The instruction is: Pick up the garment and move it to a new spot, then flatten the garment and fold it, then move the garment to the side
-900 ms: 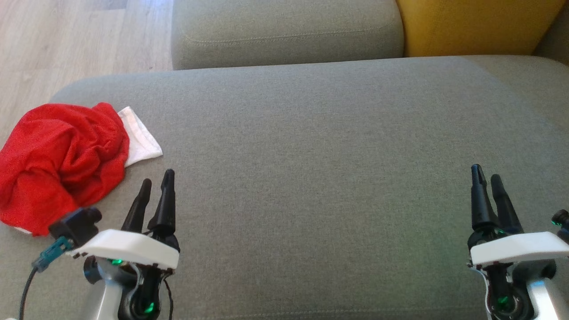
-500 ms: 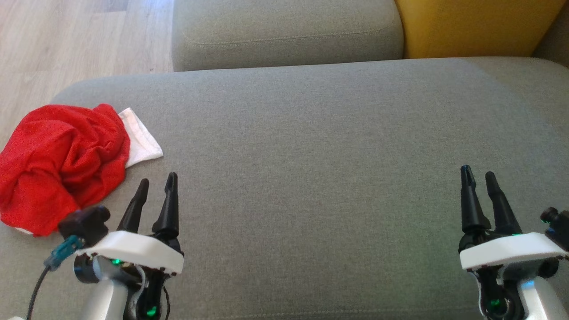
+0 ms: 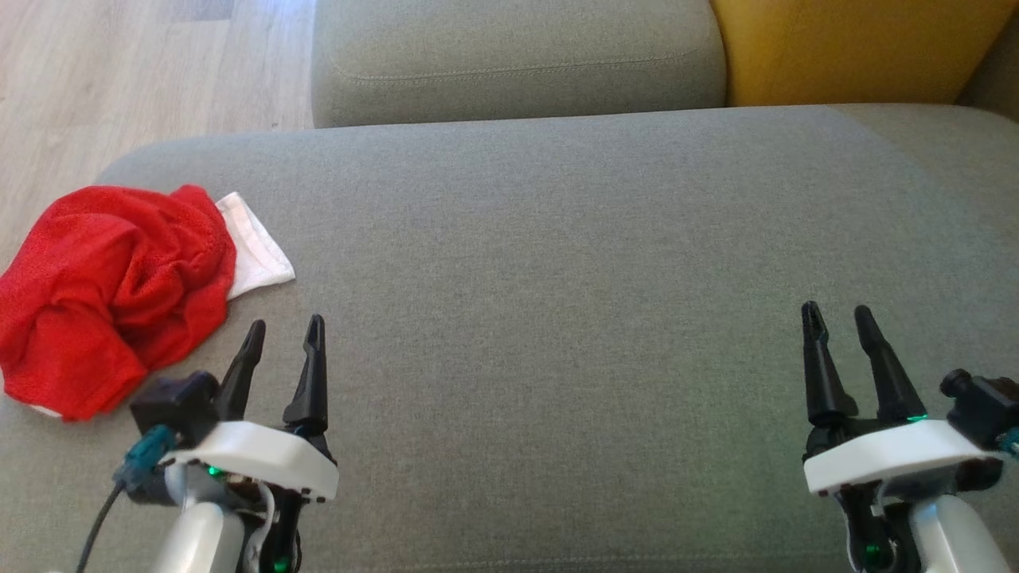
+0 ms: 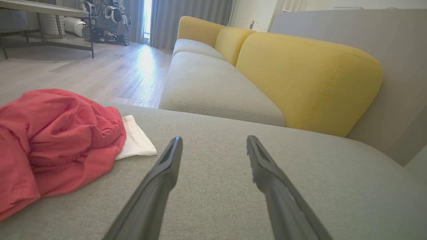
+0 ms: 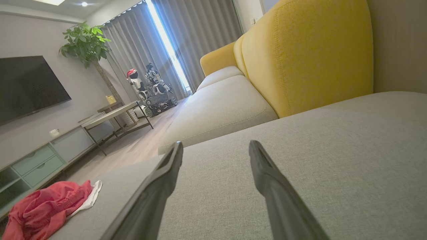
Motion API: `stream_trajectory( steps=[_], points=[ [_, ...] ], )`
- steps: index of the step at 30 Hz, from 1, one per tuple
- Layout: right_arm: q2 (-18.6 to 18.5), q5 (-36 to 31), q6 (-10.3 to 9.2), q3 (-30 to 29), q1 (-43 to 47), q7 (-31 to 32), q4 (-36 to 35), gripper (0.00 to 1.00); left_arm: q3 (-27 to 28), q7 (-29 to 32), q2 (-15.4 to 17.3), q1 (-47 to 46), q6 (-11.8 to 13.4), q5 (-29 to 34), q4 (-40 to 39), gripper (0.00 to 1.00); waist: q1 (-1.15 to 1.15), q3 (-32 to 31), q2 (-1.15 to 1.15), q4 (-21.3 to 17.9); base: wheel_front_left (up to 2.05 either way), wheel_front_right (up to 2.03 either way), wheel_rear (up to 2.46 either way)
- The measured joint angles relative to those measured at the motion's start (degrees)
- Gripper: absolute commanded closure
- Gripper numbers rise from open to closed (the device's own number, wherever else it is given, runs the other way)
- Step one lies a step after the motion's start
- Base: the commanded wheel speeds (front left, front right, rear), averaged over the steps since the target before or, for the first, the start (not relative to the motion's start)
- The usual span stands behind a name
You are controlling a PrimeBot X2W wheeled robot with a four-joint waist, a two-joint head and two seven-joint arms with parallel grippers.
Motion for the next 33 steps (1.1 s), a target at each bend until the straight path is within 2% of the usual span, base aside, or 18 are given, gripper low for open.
stream_trajectory(
  steps=[33],
  points=[
    [0.85,-15.00,0.00,-1.20,0.43,2.46,0.59,0.00,-2.43,-5.24,0.07,0.13,2.32,15.79,5.84,0.00,0.00,-0.65,0.00,0.19,0.00,0.00,0.00]
  ],
)
